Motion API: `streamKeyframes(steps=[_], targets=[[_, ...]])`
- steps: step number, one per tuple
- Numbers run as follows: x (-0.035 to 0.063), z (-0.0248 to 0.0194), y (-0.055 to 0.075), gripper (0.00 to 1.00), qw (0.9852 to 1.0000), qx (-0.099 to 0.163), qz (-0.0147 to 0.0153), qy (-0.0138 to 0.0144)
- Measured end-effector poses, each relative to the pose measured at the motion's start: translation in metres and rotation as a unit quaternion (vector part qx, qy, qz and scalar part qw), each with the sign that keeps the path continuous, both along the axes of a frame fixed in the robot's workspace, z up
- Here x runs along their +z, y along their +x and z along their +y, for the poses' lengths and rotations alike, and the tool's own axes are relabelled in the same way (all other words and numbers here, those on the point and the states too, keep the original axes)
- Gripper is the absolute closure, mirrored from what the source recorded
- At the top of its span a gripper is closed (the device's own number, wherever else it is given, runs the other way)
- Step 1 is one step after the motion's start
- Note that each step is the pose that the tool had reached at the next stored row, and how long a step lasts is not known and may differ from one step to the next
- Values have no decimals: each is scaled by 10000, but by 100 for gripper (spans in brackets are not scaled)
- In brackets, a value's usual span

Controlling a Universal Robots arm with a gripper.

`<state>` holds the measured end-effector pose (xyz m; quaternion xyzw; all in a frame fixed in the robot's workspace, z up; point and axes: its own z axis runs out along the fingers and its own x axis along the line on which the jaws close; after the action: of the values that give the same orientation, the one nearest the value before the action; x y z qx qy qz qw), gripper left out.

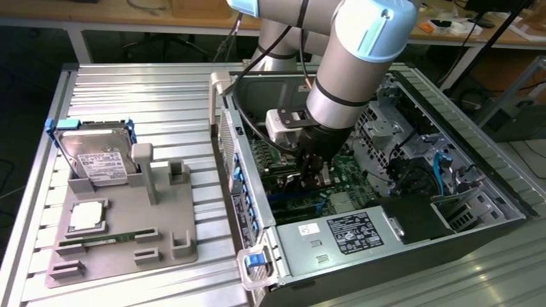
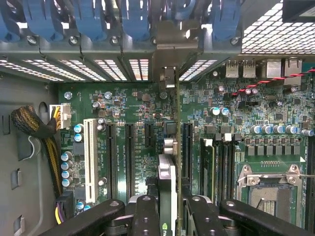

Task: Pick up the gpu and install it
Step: 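Insert the gpu into the slot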

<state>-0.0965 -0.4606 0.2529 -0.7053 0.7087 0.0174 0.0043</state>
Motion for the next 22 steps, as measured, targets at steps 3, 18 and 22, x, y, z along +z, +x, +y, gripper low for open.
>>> streamKeyframes(steps=[3,18,22], targets=[[0,0,0,73,10000,0,0,0],[0,-8,0,73,10000,-5,0,0],[-26,-8,0,73,10000,-5,0,0]])
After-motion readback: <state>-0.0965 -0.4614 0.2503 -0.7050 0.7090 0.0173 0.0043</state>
